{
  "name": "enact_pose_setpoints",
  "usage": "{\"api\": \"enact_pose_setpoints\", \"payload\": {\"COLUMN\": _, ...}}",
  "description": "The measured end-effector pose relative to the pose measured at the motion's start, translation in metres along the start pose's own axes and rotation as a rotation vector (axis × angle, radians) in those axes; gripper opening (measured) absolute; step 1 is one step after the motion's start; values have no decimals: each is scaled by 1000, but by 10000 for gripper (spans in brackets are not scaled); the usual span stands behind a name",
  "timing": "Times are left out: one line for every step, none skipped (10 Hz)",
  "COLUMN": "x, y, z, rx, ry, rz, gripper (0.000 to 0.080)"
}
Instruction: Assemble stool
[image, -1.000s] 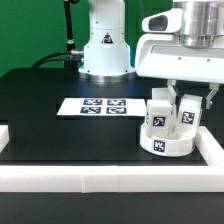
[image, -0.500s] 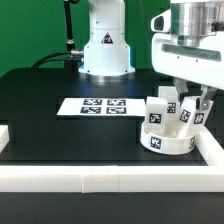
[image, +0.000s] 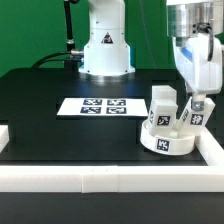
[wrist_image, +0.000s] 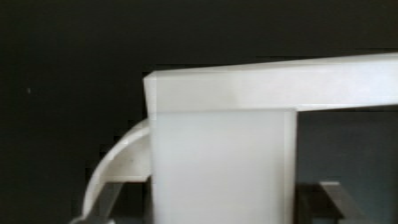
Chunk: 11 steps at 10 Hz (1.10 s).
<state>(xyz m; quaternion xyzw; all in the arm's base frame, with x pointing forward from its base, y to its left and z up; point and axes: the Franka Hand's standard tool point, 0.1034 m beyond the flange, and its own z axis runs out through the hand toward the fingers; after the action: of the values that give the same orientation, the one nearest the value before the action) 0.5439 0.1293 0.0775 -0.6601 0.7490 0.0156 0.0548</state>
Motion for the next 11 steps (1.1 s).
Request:
{"api": "enact_pose_setpoints", "payload": {"x": -1, "y": 0, "z": 0, "rx": 1, "ry": -13, "rz": 124, "gripper": 337}}
{"api": "enact_pose_setpoints", "payload": {"x": -2, "y": 0, "z": 0, "rx": 2, "ry": -22, "rz": 216, "gripper": 337}}
{"api": "enact_pose_setpoints", "payload": {"x": -2, "y": -1, "z": 0, "rx": 11, "ry": -37, "rz": 307, "gripper": 337}}
{"api": "enact_pose_setpoints", "payload": {"x": -2, "y": -1, "z": 0, "rx": 21, "ry": -57, "rz": 360, "gripper": 337}}
{"api": "enact_pose_setpoints", "payload": {"x": -3, "y": -1, "z": 0, "rx": 18, "ry": -72, "rz": 401, "gripper": 337}}
{"api": "enact_pose_setpoints", "payload": {"x": -4, "y": -1, "z": 0, "rx": 16, "ry": -84, "rz": 438, "gripper": 337}}
{"api": "enact_pose_setpoints", "payload": {"x": -4, "y": 0, "z": 0, "rx": 14, "ry": -98, "rz": 472, "gripper": 337}}
{"api": "enact_pose_setpoints", "payload": {"x": -4, "y": 0, "z": 0, "rx": 13, "ry": -104, "rz": 482, "gripper": 337}}
{"api": "enact_pose_setpoints", "payload": {"x": -3, "y": 0, "z": -1, "rx": 14, "ry": -108, "rz": 461, "gripper": 414}}
{"api": "enact_pose_setpoints", "payload": {"x": -3, "y": -1, "z": -4, "rx": 18, "ry": -115, "rz": 454, "gripper": 414}}
{"api": "enact_pose_setpoints", "payload": {"x": -3, "y": -3, "z": -10, "rx": 25, "ry": -123, "rz": 451, "gripper": 567}}
